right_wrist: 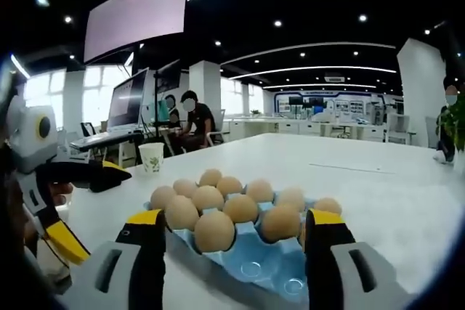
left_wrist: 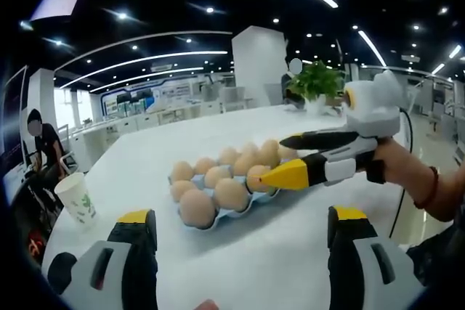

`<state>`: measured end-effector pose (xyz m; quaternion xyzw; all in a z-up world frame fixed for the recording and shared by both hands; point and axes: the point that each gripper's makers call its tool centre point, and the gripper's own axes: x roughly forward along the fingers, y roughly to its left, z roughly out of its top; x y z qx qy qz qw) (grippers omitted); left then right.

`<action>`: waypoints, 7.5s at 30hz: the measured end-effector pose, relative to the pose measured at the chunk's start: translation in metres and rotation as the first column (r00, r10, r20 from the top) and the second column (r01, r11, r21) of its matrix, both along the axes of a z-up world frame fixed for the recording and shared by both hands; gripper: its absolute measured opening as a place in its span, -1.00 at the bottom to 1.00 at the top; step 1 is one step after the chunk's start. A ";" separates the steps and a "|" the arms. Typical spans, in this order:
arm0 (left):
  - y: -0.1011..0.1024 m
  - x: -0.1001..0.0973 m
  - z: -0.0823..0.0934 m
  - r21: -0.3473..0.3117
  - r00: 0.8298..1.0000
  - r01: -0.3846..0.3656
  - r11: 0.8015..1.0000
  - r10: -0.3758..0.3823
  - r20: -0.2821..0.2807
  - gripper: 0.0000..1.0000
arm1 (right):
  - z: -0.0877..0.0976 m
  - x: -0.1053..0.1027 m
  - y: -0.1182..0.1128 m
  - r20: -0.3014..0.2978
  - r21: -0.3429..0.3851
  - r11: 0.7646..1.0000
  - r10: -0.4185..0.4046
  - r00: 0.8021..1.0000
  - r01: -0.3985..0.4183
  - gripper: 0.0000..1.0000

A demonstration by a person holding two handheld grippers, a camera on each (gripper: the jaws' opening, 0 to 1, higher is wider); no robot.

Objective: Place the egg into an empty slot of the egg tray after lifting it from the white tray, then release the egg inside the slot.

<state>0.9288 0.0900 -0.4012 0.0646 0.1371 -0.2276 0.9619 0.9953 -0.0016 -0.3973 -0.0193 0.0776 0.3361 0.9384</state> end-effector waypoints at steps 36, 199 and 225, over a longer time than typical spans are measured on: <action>-0.007 0.002 0.000 -0.003 1.000 0.003 1.000 -0.003 0.003 1.00 | 0.003 0.012 -0.090 -0.007 -0.023 0.985 -0.170 0.985 0.170 0.80; -0.009 0.015 -0.005 0.015 0.999 -0.024 1.000 0.024 -0.023 0.96 | 0.002 0.018 -0.287 -0.048 0.025 0.801 -0.597 0.801 0.598 -0.45; -0.008 0.010 0.000 0.013 1.000 -0.010 1.000 0.010 -0.007 0.97 | 0.014 0.015 -0.258 -0.050 0.050 0.843 -0.534 0.844 0.536 -0.45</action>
